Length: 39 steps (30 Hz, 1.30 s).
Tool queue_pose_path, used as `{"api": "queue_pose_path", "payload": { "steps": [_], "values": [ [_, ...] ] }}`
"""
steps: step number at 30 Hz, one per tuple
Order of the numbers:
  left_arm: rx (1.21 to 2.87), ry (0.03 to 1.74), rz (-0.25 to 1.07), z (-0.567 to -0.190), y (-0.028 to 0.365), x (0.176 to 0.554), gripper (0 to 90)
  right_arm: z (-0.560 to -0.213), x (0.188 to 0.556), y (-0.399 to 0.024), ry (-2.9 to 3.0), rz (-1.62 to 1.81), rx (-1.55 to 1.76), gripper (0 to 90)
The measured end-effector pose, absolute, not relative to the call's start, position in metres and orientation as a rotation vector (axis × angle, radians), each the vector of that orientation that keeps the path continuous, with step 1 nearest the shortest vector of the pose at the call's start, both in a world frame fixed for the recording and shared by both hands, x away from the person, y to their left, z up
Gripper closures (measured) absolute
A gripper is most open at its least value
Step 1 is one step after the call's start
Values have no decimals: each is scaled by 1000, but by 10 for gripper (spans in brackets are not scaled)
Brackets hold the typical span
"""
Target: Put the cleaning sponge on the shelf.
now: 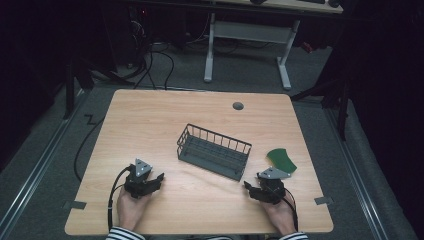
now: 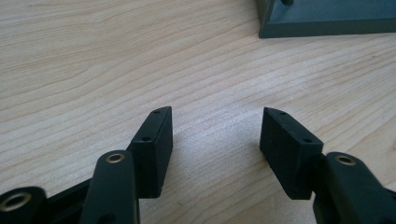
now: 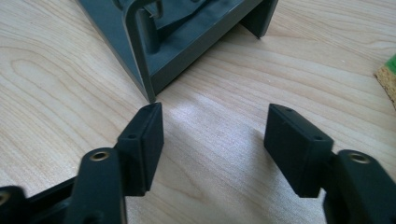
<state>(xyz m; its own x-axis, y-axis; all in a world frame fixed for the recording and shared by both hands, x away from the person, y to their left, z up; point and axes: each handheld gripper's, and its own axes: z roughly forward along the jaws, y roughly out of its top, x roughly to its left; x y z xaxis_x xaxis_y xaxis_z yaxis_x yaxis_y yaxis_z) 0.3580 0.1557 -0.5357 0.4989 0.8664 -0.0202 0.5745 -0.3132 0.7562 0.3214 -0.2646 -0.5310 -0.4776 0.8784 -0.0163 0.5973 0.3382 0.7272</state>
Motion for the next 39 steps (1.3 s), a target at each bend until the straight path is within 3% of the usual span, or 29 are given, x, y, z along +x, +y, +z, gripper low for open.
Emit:
{"api": "queue_pose_path", "payload": {
  "steps": [4,6,12,39],
  "values": [
    [2000,1211,474,-534,156,360,428,-531,321,-264,2185,934,1312,416],
    [2005,1233,472,-533,154,361,378,-529,320,-262,2190,917,1313,446],
    [2060,1198,451,-525,143,367,377,-525,317,-258,2214,917,1289,478],
    [2132,1049,449,-498,96,424,514,-511,328,-238,2186,1049,1301,540]
  ]
}}
